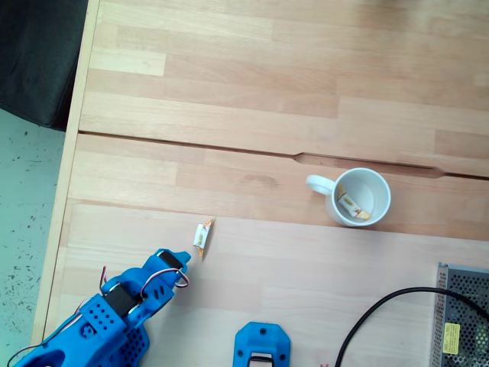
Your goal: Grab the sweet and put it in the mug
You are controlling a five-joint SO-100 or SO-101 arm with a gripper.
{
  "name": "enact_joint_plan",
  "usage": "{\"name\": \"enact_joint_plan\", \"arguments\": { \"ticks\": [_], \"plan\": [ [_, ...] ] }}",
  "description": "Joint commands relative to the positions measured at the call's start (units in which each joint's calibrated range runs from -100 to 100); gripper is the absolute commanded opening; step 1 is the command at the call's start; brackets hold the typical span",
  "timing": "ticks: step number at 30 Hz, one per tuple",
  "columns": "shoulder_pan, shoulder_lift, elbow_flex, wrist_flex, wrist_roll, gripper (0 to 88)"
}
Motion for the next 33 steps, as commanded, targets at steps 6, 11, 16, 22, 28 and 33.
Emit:
{"name": "enact_joint_plan", "arguments": {
  "ticks": [6, 11, 16, 22, 28, 33],
  "plan": [
    [-13.7, -2.6, 0.1, -0.8, 0.3, 5.6],
    [-13.7, -2.6, 0.1, -0.8, 0.3, 5.6],
    [-13.6, -2.7, -0.2, -0.8, 0.3, 5.6],
    [-6.8, -2.7, -7.9, -0.8, 0.0, 5.6],
    [2.7, -1.9, -17.5, 0.1, -0.2, 5.6],
    [9.1, -1.9, -17.7, 0.1, -0.3, 5.6]
  ]
}}
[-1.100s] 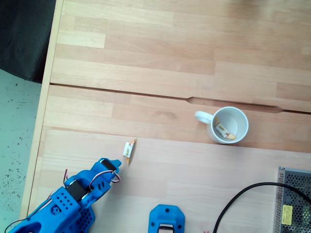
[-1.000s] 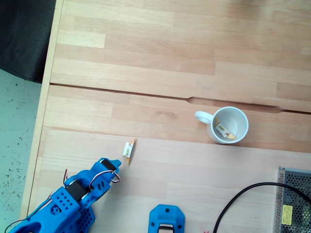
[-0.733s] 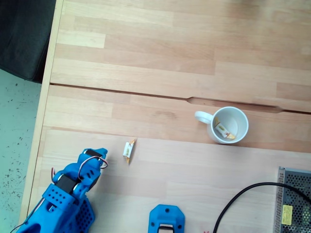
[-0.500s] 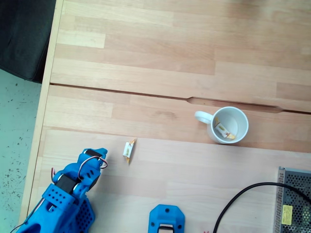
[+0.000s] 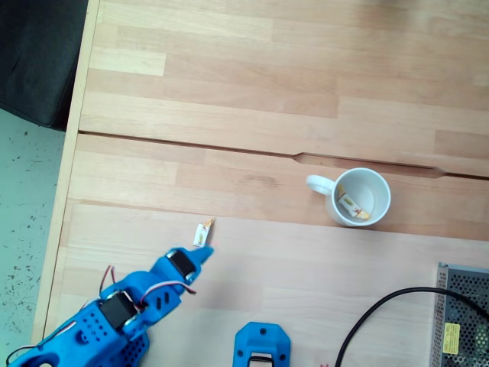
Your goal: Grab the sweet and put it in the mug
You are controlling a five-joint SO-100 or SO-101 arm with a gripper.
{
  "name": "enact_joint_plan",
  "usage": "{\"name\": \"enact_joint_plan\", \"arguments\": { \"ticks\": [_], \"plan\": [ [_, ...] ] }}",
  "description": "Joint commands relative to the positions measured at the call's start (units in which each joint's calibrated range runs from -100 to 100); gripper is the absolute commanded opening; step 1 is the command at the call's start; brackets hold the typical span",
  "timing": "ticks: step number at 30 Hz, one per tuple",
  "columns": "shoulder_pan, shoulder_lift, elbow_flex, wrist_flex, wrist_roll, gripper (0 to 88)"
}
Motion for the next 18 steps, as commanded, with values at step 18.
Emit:
{"name": "enact_joint_plan", "arguments": {
  "ticks": [18],
  "plan": [
    [8.1, -0.1, -2.9, 0.3, -10.4, 6.1]
  ]
}}
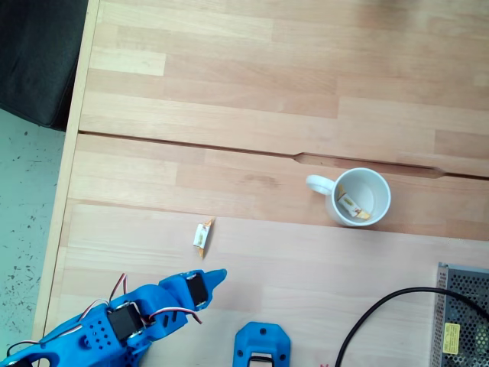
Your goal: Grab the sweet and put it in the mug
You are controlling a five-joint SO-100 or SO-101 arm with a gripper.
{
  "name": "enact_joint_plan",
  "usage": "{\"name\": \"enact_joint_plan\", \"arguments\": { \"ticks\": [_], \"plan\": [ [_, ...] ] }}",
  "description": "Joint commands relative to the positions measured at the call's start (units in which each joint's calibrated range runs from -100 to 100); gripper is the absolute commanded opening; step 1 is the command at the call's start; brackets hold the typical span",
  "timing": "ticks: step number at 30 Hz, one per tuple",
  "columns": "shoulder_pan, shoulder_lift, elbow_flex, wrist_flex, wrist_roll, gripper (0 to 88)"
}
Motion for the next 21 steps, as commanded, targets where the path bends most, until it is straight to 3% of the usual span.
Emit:
{"name": "enact_joint_plan", "arguments": {
  "ticks": [1, 16, 21],
  "plan": [
    [0.5, -0.1, -2.7, 0.3, -1.2, 5.7],
    [-3.2, 3.6, -1.9, 0.5, -6.1, 5.6],
    [-3.2, 4.2, -8.8, 8.8, -7.8, 5.6]
  ]
}}
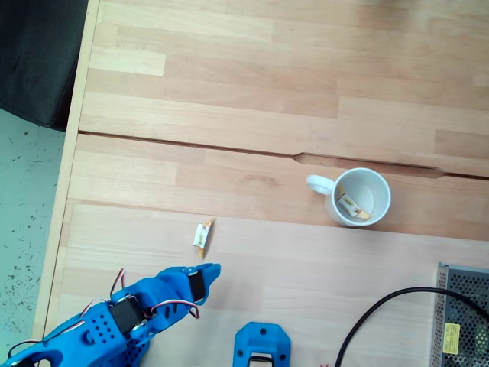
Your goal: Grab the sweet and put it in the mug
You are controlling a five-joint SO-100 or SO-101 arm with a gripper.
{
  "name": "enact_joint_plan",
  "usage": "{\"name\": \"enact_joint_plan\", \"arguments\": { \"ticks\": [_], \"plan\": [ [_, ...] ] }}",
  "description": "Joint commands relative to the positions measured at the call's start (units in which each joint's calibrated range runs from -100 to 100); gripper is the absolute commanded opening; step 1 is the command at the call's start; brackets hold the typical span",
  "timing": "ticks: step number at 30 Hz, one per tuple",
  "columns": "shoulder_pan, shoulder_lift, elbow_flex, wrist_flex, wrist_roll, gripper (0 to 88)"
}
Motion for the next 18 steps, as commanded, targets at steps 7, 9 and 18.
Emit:
{"name": "enact_joint_plan", "arguments": {
  "ticks": [7, 9, 18],
  "plan": [
    [-1.0, 0.7, -14.2, 17.7, -1.2, 5.7],
    [-1.2, 0.8, -15.2, 18.5, -1.2, 5.7],
    [-3.7, 7.8, -18.0, 18.8, -5.0, 5.7]
  ]
}}
